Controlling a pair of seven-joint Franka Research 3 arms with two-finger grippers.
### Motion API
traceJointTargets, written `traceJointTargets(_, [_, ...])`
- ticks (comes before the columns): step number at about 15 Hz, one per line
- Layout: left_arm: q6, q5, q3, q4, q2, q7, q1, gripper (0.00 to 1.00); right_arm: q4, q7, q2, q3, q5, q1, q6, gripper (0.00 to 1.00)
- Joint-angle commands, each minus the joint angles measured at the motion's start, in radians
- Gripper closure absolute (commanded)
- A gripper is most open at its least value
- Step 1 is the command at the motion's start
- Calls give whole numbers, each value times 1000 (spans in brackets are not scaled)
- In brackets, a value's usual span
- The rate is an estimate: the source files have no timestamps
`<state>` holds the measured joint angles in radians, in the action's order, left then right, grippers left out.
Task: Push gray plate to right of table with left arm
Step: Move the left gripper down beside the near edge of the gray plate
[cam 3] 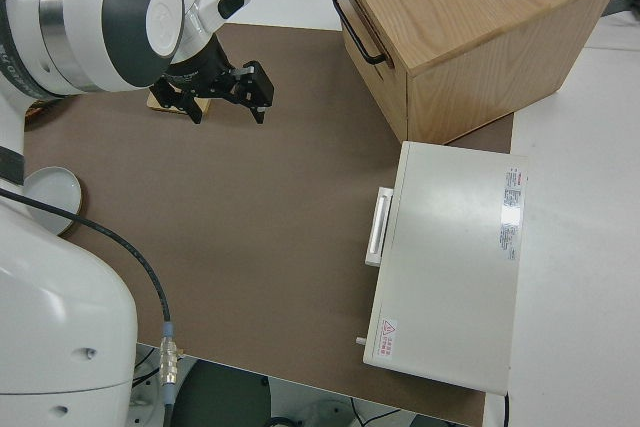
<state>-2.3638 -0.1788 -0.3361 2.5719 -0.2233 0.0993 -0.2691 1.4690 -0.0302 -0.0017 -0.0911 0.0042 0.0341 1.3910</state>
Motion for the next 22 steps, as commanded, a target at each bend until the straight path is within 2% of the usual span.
traceJointTargets(1, [-58,-19,9,42,4,16,13,5,1,3,-8,-6,8,-11,-12,17])
traceJointTargets(4, [-107,-19,5,59,27,16,16,5,-1,3,-8,-4,8,-11,-12,17])
traceJointTargets(13, [-129,-19,3,62,59,16,19,11,-1,3,-8,-6,8,-11,-12,17])
traceJointTargets(14, [-129,-19,2,62,59,16,19,38,1,1,-8,-6,8,-11,-12,17])
traceJointTargets(15, [-129,-19,2,62,59,16,19,121,-1,3,-8,-6,8,-11,-12,17])
traceJointTargets(17, [-129,-19,2,62,59,16,19,532,-1,1,-8,-6,8,-11,-12,17])
traceJointTargets(19, [-129,-19,2,62,61,16,19,840,1,1,-8,-6,8,-11,-12,17])
traceJointTargets(20, [-129,-18,2,62,65,16,19,962,1,3,-8,-6,8,-11,-12,17])
traceJointTargets(22, [-134,-19,2,60,68,16,19,1000,1,3,-8,-4,10,-11,-12,17])
